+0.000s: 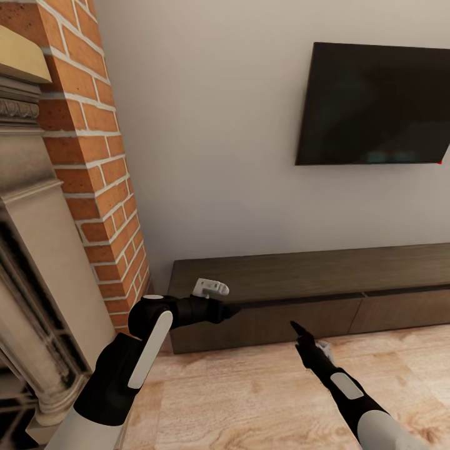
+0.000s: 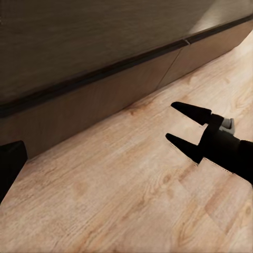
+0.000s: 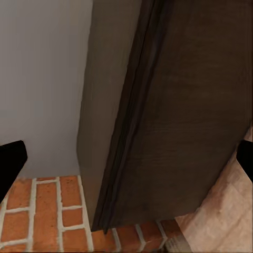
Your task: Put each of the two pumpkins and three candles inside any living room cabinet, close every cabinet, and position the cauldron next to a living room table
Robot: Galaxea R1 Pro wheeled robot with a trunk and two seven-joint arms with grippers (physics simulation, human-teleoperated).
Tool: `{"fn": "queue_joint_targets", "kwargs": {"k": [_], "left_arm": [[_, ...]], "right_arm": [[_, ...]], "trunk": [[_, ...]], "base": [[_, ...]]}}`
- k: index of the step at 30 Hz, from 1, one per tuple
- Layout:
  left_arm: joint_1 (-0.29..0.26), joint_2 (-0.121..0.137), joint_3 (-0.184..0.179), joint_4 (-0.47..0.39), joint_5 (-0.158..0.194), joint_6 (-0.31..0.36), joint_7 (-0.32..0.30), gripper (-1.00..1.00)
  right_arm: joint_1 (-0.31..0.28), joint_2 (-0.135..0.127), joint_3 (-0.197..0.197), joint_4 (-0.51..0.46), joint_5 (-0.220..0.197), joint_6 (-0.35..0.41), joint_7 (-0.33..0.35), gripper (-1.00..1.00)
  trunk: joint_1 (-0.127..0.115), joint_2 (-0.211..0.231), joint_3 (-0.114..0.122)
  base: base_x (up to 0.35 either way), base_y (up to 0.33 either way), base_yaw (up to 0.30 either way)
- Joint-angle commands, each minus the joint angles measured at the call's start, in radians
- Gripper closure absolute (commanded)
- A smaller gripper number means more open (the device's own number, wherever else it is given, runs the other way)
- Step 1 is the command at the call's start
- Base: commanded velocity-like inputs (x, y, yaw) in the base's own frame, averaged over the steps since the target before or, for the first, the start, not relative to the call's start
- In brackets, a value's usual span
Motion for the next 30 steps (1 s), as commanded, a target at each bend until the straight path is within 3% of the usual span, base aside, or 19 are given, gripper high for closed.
{"fn": "queue_joint_targets", "kwargs": {"k": [1,10,30], "left_arm": [[-0.001,0.000,0.001,0.000,-0.010,0.004,-0.010,-1.00],[-0.001,0.000,0.001,0.000,-0.010,0.004,-0.011,-1.00],[-0.001,0.000,0.001,0.001,-0.012,0.004,-0.009,-1.00]], "right_arm": [[-0.001,-0.001,-0.005,0.001,-0.007,0.011,0.015,-1.00],[0.000,-0.010,-0.006,-0.001,-0.011,-0.034,0.007,-1.00],[0.000,-0.020,-0.005,0.006,-0.015,-0.008,0.072,-1.00]], "trunk": [[0.000,0.000,-0.001],[0.000,0.000,-0.001],[0.000,0.000,-0.001]], "base": [[0.000,0.000,0.000],[0.000,0.000,0.000],[0.092,0.000,0.000]]}}
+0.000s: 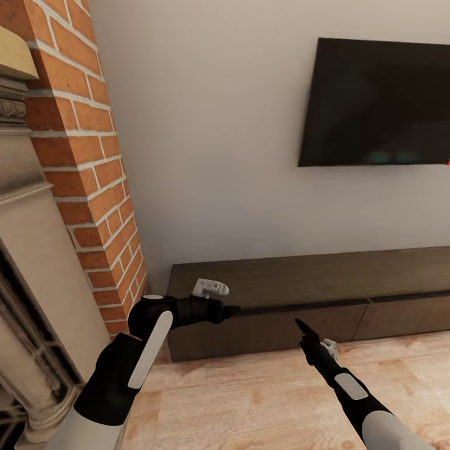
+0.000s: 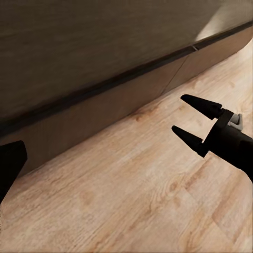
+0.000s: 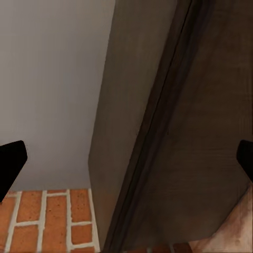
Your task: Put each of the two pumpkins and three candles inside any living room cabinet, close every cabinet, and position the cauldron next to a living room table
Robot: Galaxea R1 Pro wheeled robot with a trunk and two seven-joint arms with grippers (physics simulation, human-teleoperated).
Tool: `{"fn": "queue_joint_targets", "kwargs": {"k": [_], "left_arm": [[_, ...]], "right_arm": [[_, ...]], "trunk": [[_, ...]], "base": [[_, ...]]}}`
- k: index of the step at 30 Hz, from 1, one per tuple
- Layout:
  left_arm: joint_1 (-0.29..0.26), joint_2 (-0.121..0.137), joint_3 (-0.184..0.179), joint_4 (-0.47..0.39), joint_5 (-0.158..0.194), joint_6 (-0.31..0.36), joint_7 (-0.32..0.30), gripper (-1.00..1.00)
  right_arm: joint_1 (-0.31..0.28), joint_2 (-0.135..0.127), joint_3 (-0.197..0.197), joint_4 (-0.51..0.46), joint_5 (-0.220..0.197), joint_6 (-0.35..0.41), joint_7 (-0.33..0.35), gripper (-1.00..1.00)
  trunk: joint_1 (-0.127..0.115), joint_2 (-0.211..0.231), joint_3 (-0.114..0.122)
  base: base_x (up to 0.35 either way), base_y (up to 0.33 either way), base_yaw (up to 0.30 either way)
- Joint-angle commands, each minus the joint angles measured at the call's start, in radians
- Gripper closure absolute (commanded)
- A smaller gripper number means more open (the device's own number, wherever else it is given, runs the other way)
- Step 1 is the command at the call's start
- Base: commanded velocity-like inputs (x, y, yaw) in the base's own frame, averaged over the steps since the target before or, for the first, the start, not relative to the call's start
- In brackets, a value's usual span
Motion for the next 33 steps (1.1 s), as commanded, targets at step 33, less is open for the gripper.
{"fn": "queue_joint_targets", "kwargs": {"k": [33], "left_arm": [[0.000,0.000,0.001,0.001,-0.013,0.004,-0.009,-1.00]], "right_arm": [[-0.001,0.001,-0.004,0.035,-0.018,0.004,0.021,-1.00]], "trunk": [[0.000,0.000,-0.001]], "base": [[0.079,0.000,0.000]]}}
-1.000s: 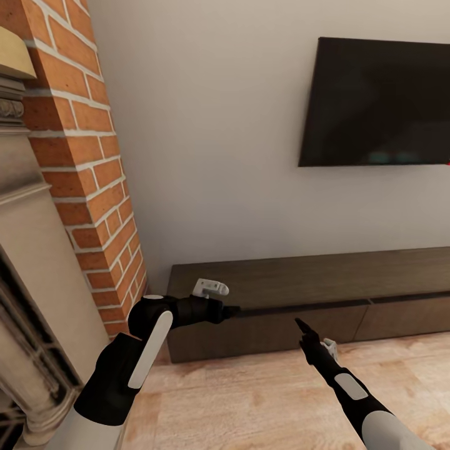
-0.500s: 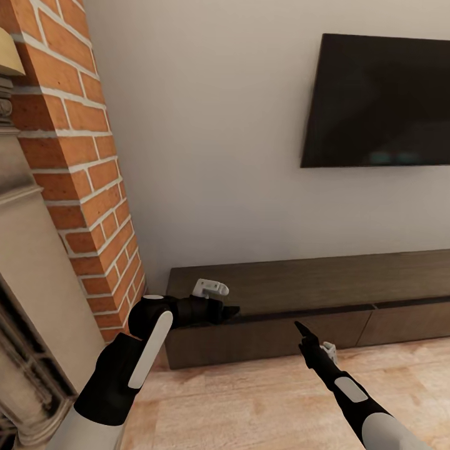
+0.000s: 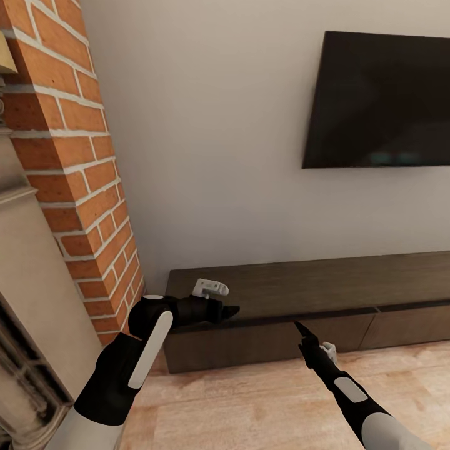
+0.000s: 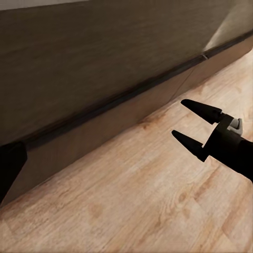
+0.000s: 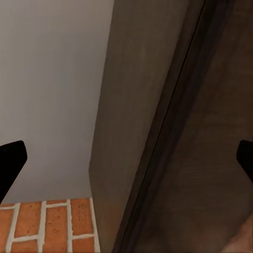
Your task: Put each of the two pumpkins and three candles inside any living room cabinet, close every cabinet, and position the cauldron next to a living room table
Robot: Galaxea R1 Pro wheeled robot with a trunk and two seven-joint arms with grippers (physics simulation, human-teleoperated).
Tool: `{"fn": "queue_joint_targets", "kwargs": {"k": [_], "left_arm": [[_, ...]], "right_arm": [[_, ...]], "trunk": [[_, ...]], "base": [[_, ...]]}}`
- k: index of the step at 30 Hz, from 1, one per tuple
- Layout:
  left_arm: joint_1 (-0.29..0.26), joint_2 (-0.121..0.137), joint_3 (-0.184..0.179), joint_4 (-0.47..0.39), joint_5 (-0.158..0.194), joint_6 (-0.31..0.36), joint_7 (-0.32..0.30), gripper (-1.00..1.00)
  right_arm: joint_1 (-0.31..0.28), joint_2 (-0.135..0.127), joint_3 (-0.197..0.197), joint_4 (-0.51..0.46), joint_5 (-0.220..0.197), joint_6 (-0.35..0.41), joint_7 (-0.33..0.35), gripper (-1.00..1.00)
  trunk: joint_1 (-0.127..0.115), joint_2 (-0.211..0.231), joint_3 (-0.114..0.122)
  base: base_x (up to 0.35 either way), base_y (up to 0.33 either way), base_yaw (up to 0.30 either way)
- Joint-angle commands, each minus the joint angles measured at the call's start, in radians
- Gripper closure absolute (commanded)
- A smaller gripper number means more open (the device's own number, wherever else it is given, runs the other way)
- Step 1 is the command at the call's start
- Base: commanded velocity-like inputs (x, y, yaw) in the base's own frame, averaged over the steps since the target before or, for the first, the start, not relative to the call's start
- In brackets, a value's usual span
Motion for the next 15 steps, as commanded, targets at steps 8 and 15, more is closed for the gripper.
{"fn": "queue_joint_targets", "kwargs": {"k": [8,15], "left_arm": [[-0.001,0.000,0.001,0.000,-0.011,0.004,-0.010,-1.00],[-0.001,0.000,0.000,0.000,-0.012,0.004,-0.010,-1.00]], "right_arm": [[-0.001,0.003,-0.003,-0.002,-0.008,0.004,0.003,-1.00],[-0.001,0.003,-0.003,-0.001,-0.009,0.003,0.003,-1.00]], "trunk": [[0.000,0.000,-0.001],[0.000,0.000,-0.001]], "base": [[0.038,0.000,0.000],[0.114,0.000,0.000]]}}
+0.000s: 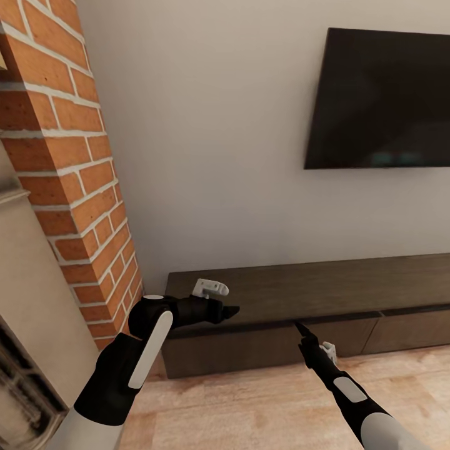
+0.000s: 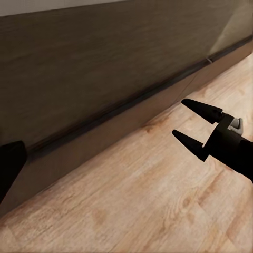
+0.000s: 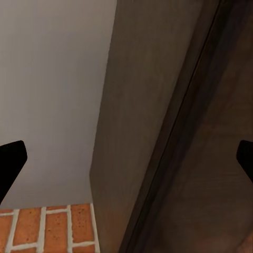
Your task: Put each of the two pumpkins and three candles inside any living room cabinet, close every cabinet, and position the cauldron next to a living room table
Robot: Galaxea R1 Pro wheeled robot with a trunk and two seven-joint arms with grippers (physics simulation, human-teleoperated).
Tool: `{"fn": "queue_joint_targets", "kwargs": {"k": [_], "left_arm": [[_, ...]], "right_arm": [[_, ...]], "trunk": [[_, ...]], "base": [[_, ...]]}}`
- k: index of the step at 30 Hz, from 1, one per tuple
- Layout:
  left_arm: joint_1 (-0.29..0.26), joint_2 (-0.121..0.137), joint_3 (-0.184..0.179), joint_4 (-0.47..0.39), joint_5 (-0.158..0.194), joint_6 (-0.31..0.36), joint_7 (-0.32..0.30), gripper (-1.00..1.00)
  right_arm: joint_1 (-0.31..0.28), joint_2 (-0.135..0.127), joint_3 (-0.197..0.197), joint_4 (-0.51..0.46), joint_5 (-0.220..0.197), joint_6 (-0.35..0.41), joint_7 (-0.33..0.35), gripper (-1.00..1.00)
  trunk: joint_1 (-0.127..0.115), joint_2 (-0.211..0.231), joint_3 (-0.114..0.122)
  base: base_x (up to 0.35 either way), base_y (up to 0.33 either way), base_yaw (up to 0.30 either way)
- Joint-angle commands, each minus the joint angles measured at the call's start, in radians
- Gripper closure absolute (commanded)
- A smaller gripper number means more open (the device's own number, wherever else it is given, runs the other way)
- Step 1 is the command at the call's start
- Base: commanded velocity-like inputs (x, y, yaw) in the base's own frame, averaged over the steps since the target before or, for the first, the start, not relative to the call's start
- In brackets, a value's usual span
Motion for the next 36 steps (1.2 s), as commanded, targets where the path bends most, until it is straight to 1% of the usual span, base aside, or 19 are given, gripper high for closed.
{"fn": "queue_joint_targets", "kwargs": {"k": [1,8,17,36], "left_arm": [[-0.001,0.000,0.001,0.000,-0.010,0.004,-0.010,-1.00],[0.000,0.000,0.000,0.000,-0.011,0.004,-0.006,-1.00],[0.000,0.000,0.000,0.000,-0.010,0.004,0.024,-1.00],[-0.001,0.000,0.000,0.001,-0.011,0.004,0.028,-1.00]], "right_arm": [[-0.001,0.000,-0.003,0.001,-0.009,0.010,0.003,-1.00],[-0.001,0.001,-0.003,0.001,-0.008,0.009,0.003,-1.00],[-0.001,0.002,-0.003,0.001,-0.008,0.009,0.003,-1.00],[-0.001,0.002,-0.003,0.001,-0.008,0.008,0.003,-1.00]], "trunk": [[0.000,0.000,-0.001],[0.000,0.000,-0.001],[0.000,0.000,-0.001],[0.000,0.000,-0.001]], "base": [[0.027,0.000,0.000],[0.009,0.000,0.000],[0.001,0.000,0.000],[0.032,0.000,0.000]]}}
